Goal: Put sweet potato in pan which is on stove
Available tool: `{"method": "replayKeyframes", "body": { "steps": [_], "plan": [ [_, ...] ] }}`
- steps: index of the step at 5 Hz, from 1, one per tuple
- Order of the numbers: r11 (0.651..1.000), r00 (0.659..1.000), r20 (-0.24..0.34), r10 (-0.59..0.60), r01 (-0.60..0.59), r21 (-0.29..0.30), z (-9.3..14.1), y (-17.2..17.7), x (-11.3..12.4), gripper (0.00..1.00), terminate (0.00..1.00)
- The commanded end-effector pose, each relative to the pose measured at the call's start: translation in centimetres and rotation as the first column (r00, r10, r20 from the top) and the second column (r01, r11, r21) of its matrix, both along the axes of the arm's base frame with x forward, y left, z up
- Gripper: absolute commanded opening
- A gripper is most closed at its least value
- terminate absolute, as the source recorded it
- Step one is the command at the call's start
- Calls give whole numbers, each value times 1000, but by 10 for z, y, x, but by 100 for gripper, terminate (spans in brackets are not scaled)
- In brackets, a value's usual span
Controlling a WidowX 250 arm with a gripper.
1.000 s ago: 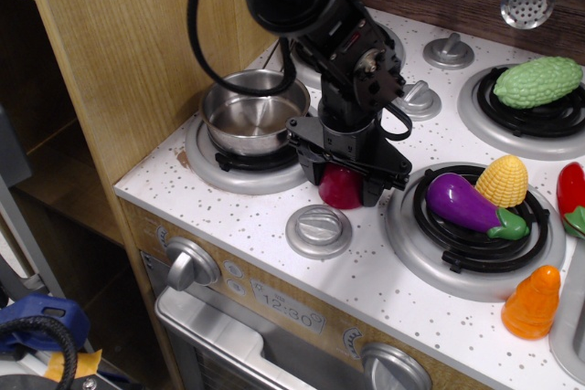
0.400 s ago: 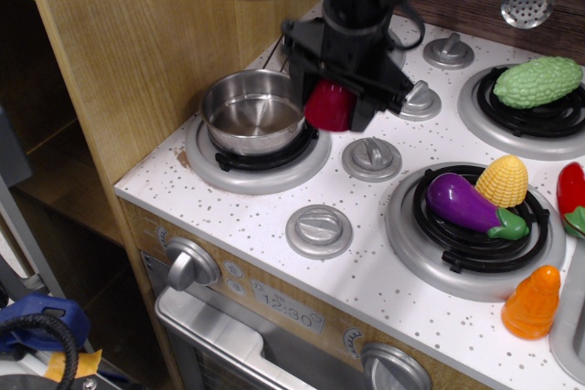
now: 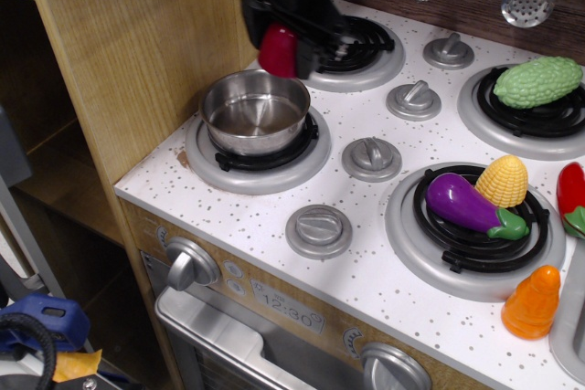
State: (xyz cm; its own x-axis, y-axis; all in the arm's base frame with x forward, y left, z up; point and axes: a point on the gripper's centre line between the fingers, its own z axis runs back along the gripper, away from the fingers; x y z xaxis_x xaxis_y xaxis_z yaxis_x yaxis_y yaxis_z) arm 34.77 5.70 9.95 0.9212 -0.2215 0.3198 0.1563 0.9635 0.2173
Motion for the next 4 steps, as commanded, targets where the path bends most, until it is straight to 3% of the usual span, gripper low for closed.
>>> {"method": "replayKeyframes", "body": {
  "steps": [1,4],
  "plan": [
    [1000,997,78,-17,18,-15,-11,20,1,100,0],
    [998,995,92,-35,39,-47,-27,26,-1,100,0]
  ]
}}
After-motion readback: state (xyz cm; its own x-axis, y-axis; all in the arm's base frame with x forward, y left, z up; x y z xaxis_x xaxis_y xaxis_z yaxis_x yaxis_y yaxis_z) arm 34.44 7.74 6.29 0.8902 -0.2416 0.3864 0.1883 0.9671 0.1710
